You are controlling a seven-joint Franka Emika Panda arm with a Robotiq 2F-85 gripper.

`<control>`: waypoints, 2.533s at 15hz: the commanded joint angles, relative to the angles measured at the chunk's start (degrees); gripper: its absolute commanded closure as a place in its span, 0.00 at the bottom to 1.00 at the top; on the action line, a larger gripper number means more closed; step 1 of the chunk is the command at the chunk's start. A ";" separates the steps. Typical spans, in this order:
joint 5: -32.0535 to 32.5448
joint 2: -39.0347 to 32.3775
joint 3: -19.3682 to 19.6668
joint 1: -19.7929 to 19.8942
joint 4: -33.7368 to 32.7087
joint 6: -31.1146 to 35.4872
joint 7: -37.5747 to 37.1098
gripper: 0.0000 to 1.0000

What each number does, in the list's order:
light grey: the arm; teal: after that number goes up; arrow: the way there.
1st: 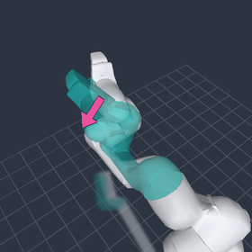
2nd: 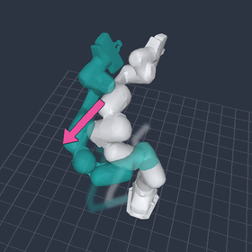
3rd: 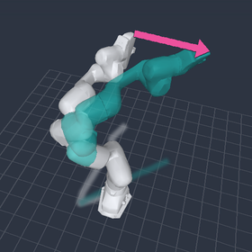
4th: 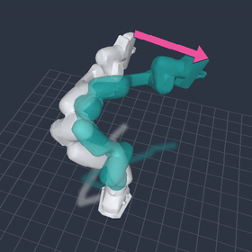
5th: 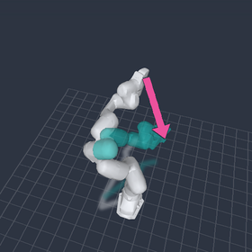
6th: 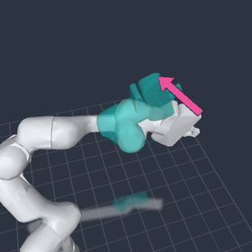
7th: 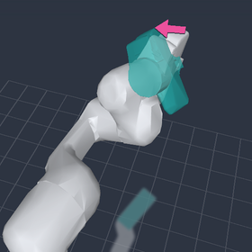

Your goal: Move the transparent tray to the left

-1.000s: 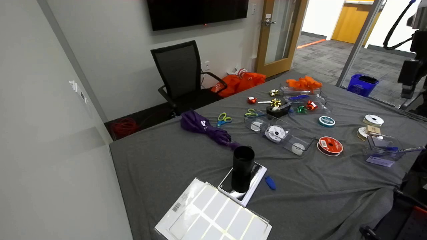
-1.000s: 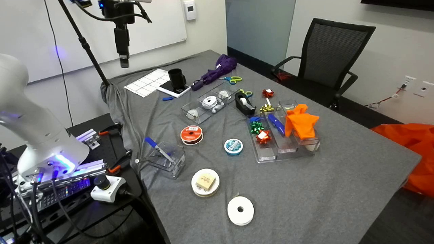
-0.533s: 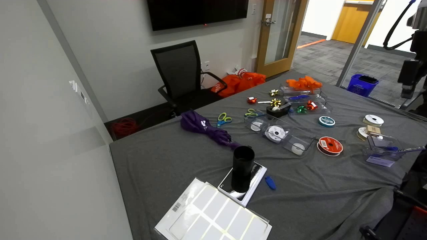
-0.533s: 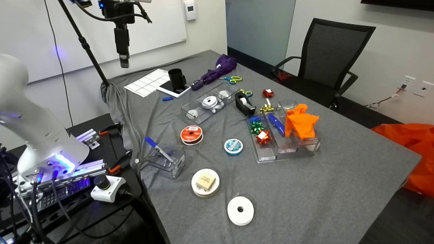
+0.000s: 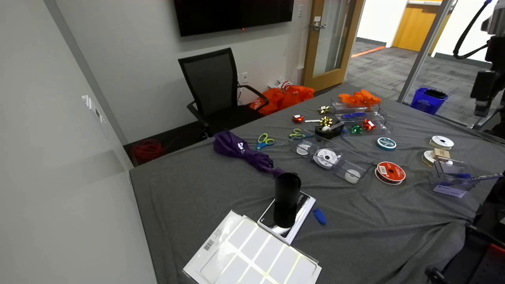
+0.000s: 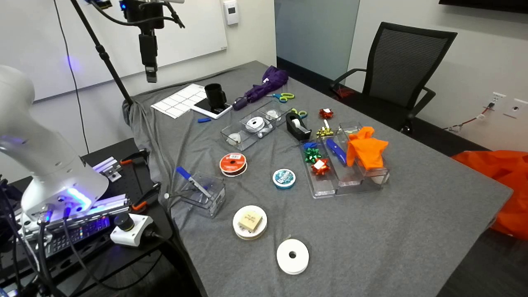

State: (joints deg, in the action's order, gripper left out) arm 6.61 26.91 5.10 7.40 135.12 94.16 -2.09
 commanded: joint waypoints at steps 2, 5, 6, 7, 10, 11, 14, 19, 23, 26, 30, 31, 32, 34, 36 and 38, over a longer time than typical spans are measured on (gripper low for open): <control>0.06 -0.02 0.17 -0.19 -0.09 -0.10 -0.05 0.00; 0.06 -0.02 0.17 -0.19 -0.09 -0.10 -0.05 0.00; 0.06 -0.02 0.17 -0.19 -0.09 -0.10 -0.05 0.00; 0.06 -0.02 0.17 -0.19 -0.09 -0.10 -0.05 0.00; 0.06 -0.02 0.17 -0.19 -0.09 -0.10 -0.05 0.00; 0.06 -0.02 0.17 -0.19 -0.09 -0.10 -0.05 0.00; 0.06 -0.02 0.17 -0.19 -0.09 -0.10 -0.05 0.00; 0.06 -0.02 0.17 -0.19 -0.09 -0.10 -0.05 0.00; -0.65 -0.33 -0.11 -0.35 -0.08 0.15 -1.02 0.00; -4.67 -1.82 -0.90 -0.87 -0.85 0.30 -5.44 0.00; -9.86 -4.78 -2.42 -1.25 -2.75 0.24 -12.54 0.00; -11.42 -5.57 -2.74 -1.34 -3.24 0.57 -14.29 0.00; -13.16 -6.56 -3.11 -1.44 -3.84 1.07 -16.40 0.00; -15.83 -9.09 -4.07 -1.48 -5.54 1.81 -21.45 0.00; -18.00 -11.76 -5.01 -1.56 -7.45 2.57 -26.59 0.00; -20.05 -14.33 -5.58 -1.74 -9.28 3.94 -31.03 0.00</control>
State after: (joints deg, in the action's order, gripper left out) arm -10.55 17.65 0.47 5.72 129.80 96.85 -27.60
